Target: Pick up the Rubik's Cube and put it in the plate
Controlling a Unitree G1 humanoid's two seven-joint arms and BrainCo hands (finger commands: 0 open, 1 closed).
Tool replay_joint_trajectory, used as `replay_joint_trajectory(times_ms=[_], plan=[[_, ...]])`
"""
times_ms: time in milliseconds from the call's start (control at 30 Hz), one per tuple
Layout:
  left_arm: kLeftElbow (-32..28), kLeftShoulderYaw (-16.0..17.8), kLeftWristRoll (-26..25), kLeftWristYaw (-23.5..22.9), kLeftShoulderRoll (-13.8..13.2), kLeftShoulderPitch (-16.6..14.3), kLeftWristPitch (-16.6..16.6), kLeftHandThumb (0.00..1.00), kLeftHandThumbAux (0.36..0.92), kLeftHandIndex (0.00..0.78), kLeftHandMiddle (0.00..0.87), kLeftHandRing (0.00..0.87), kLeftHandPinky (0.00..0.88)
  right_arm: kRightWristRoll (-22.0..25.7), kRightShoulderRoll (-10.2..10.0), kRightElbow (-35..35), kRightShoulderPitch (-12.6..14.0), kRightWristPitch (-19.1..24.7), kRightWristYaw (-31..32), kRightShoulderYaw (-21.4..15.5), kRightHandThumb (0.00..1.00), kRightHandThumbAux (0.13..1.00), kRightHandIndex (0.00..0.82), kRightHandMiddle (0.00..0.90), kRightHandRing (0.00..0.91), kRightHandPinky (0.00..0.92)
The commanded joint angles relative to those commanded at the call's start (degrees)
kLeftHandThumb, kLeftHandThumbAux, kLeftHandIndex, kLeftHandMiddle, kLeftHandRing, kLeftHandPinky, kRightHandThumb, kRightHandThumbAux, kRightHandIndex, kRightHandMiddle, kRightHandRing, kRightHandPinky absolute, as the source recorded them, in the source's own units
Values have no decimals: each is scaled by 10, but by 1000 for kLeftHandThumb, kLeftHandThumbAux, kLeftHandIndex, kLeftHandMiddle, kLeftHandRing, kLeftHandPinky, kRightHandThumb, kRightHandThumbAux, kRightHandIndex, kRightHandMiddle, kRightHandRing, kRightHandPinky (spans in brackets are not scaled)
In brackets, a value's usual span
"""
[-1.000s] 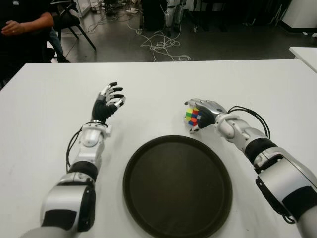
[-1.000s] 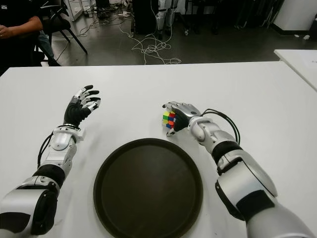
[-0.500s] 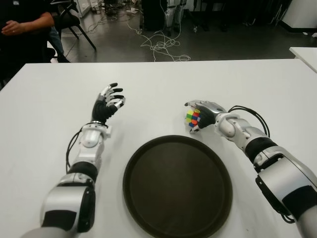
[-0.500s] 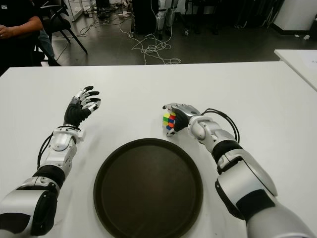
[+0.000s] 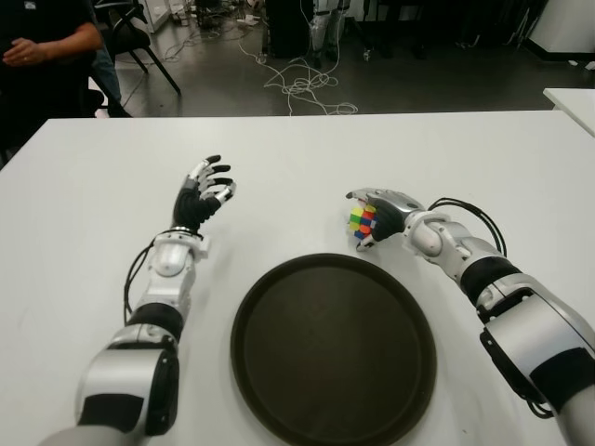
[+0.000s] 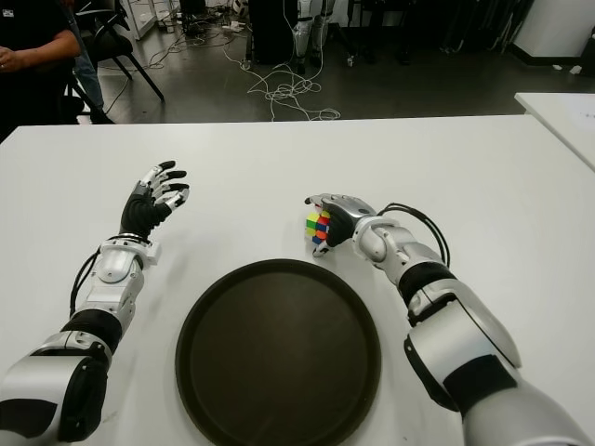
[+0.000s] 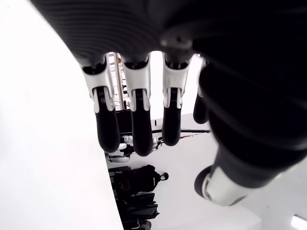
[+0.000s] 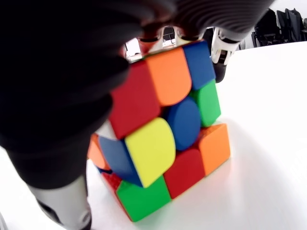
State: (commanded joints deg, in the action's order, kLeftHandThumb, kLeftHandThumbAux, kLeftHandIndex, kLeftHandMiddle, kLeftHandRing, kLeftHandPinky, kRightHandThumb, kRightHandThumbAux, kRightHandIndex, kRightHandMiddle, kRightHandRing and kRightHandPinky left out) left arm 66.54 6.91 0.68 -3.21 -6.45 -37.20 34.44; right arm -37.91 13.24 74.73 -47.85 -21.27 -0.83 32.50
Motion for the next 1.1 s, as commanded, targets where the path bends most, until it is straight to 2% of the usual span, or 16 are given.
replay_joint_trajectory(times_ms=[267,600,667,800,833,867,900,967,1100], plan=[[-1,-1,1,0,-1,0,-1,34,785,178,251,275,335,-3,0,-1,3,-7,-17,1,0,945,128,151,134,111],[-2,-3,4,2,-2,1,-3,47,781,175,243,265,322,-3,-1,-1,5,-6,-36,0,0,941,149,148,135,121],[-2,-4,6,5,-2,1,-4,46,783,175,242,264,319,-3,-2,-1,5,-5,-44,0,0,950,166,166,156,149],[-3,-6,9,11,-2,1,-4,47,799,175,247,268,324,-4,-4,-1,6,-1,-68,-1,43,972,271,335,321,359],[-2,-7,10,11,-2,1,-4,47,799,175,247,268,324,-5,-4,0,6,0,-72,0,43,972,271,335,321,359],[-2,-7,10,12,-2,1,-4,55,805,174,249,270,326,-6,-5,0,6,2,-78,0,355,860,341,424,412,442],[-2,-7,10,12,-2,0,-4,58,806,173,250,271,329,-6,-5,0,5,3,-81,0,474,817,369,469,459,479],[-2,-6,8,11,-2,0,-3,65,805,171,252,274,332,-8,-5,1,4,6,-88,1,577,780,393,515,505,510],[-2,-4,4,8,-1,0,-3,78,799,170,252,275,335,-12,-6,3,3,9,-104,3,662,748,414,563,554,539]])
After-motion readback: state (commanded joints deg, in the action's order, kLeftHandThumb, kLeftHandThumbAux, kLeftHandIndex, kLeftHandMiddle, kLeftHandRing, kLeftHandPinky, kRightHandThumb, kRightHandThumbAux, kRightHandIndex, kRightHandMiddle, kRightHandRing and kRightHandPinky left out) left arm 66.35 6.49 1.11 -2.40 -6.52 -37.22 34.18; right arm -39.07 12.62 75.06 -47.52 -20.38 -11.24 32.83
